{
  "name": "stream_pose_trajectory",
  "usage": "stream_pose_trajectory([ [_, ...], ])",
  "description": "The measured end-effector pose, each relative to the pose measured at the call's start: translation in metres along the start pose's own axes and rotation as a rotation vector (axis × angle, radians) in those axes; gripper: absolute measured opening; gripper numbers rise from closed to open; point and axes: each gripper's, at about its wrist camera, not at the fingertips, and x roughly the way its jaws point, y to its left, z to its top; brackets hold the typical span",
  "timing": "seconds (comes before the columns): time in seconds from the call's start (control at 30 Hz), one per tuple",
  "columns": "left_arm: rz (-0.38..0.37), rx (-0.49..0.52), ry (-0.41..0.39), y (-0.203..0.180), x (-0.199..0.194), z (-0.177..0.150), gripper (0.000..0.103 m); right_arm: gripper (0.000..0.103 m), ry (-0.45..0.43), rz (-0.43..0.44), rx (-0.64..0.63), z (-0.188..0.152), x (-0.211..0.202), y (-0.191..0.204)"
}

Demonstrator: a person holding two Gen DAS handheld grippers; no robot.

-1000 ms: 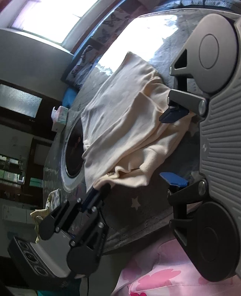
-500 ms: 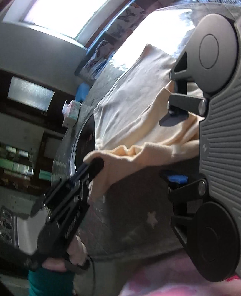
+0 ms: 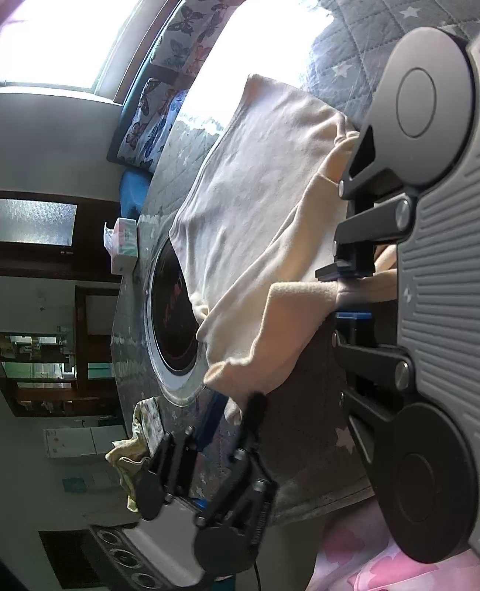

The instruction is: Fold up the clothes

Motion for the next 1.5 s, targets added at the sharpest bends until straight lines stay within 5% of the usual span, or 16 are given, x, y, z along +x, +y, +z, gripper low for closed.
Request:
stream_pose_trajectory([
  [0.23,0.038,0.103,0.022,-0.001,0.009,-0.014,0.036,0.014,-0.022,-0.026,0.012,0.0,-0.005,0.003],
  [0.33,0.034,0.104,0.022,0.002,0.01,-0.017,0.016,0.013,-0.032,-0.038,0.016,-0.001,-0.008,0.006],
  [0.43,0.02,0.093,0.003,0.003,0.005,-0.017,0.007,0.011,-0.042,-0.051,0.02,-0.003,-0.011,0.008],
  [1.13,-0.076,-0.052,-0.071,-0.027,-0.097,0.012,0.006,0.01,-0.024,0.034,-0.015,-0.007,-0.118,0.058],
  [1.5,-0.044,-0.024,-0.097,0.013,-0.036,0.047,0.006,0.009,-0.05,-0.022,0.008,0.026,-0.094,0.008],
])
